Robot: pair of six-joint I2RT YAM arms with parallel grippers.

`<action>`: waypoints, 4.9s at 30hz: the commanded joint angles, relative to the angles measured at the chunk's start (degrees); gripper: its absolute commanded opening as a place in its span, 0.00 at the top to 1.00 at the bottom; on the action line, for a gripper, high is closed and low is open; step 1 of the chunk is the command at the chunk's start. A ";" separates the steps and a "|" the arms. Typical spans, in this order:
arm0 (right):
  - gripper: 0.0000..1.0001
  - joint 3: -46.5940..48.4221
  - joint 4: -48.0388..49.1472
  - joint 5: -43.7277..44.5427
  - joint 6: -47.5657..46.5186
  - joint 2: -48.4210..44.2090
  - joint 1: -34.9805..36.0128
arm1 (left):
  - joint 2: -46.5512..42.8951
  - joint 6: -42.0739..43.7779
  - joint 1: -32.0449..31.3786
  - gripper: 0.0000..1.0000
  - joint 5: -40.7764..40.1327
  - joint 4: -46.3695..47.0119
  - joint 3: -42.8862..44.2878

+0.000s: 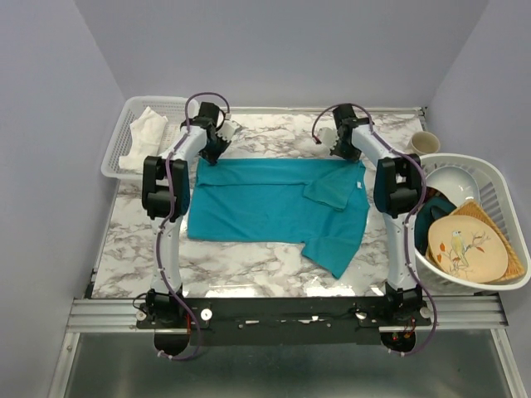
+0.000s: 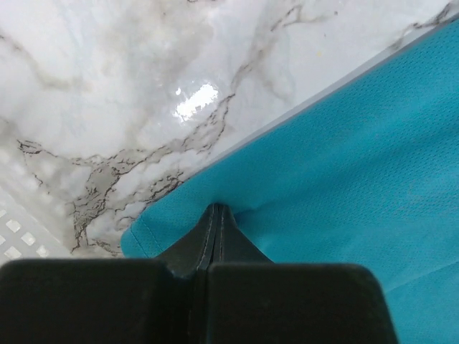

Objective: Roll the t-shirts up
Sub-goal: Fold the T-shirt at the center of the board.

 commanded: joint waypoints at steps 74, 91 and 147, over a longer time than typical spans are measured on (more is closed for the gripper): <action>0.58 -81.65 -3.70 -38.83 -30.73 -69.41 29.32 | -46.82 -5.13 6.80 0.28 17.37 9.40 -51.72; 0.99 -77.07 0.17 -34.00 -14.39 -61.83 33.89 | -44.09 -1.62 7.06 0.27 20.18 5.02 -48.56; 1.00 -69.53 -8.44 -26.00 14.20 -80.13 24.51 | -48.75 54.11 6.62 1.00 12.36 -8.16 -61.41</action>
